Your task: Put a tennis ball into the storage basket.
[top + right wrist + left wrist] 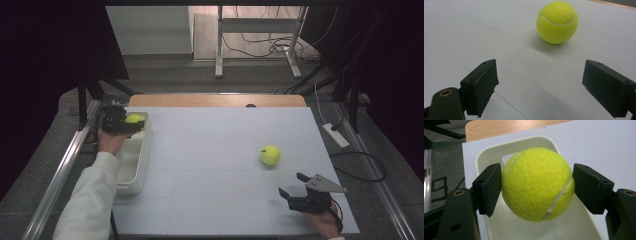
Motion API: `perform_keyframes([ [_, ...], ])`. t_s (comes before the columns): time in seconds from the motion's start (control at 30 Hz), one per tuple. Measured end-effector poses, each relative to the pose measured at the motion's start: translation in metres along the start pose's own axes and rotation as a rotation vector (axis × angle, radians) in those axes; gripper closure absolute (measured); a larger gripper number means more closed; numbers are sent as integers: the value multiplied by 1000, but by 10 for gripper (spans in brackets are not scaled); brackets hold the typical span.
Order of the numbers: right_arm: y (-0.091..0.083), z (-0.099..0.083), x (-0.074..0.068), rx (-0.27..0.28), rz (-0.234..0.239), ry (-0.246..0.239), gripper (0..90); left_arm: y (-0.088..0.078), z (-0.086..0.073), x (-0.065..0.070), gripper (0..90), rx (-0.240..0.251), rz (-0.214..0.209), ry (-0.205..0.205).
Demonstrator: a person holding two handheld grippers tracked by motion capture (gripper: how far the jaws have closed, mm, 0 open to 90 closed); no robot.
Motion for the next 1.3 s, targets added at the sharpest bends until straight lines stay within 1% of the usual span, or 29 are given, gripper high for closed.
perform_keyframes([
  [0.2, 0, 0, 0, 1, 0, -2, 127, -1, 1, 0, 266, 7, 0, -7],
  [0.27, 0, 0, 0, -1, 1, -1, 127, -2, 1, -2, 254, 18, 6, -20],
  [0.33, 0, 0, 0, -1, 2, -3, 127, -3, 2, -3, 158, 23, 5, -28],
  [0.37, 0, 0, -1, -1, 3, -3, 126, -6, 4, -4, 132, 39, 8, -45],
  [0.4, 0, 0, -1, -1, 3, -3, 127, -8, 5, -4, 116, 53, 1, -55],
  [0.43, 1, 0, -1, 1, 5, -2, 127, -9, 6, -4, 101, 57, -6, -55],
  [0.53, 1, 0, -1, 1, 5, -4, 127, -14, 7, -3, 95, 82, -20, -54],
  [0.57, 1, 0, -1, 1, 5, -4, 127, -16, 8, -3, 94, 87, -26, -59],
  [0.67, 1, 0, -1, -1, 5, -3, 127, -19, 6, -3, 90, 86, -31, -55],
  [0.8, 1, 0, -1, 0, 5, -5, 127, -24, 4, -2, 91, 98, -40, -49],
  [0.9, 0, 0, -1, 2, 4, -3, 127, -32, 5, 0, 92, 130, -70, -45],
  [1.0, 0, 0, 0, -1, 0, -6, 127, -39, 5, 6, 89, 158, -88, -25],
  [1.03, 0, 0, 0, -1, 0, -6, 127, -39, 5, 6, 89, 158, -88, -25],
  [1.1, 1, 1, 0, 2, 4, -4, 127, -43, 6, 10, 88, 173, -103, -18],
  [1.17, 0, 1, -1, 3, 3, -4, 127, -48, 6, 15, 88, 192, -125, -20],
  [1.23, 0, 1, -1, 4, 3, -4, 127, -53, 6, 21, 86, 211, -165, -35],
  [1.3, 0, 1, -1, 4, 3, -4, 127, -58, 6, 25, 86, 223, -177, -27],
])
Point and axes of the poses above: each handheld gripper's, and its own axes: y roughly forward along the jaws, z roughly out of its top, x roughly to its right, the point moved 8 cm from there along y, roughly forward along the jaws, and after that the axes turned 2 degrees about z, right-handed, at the moved point
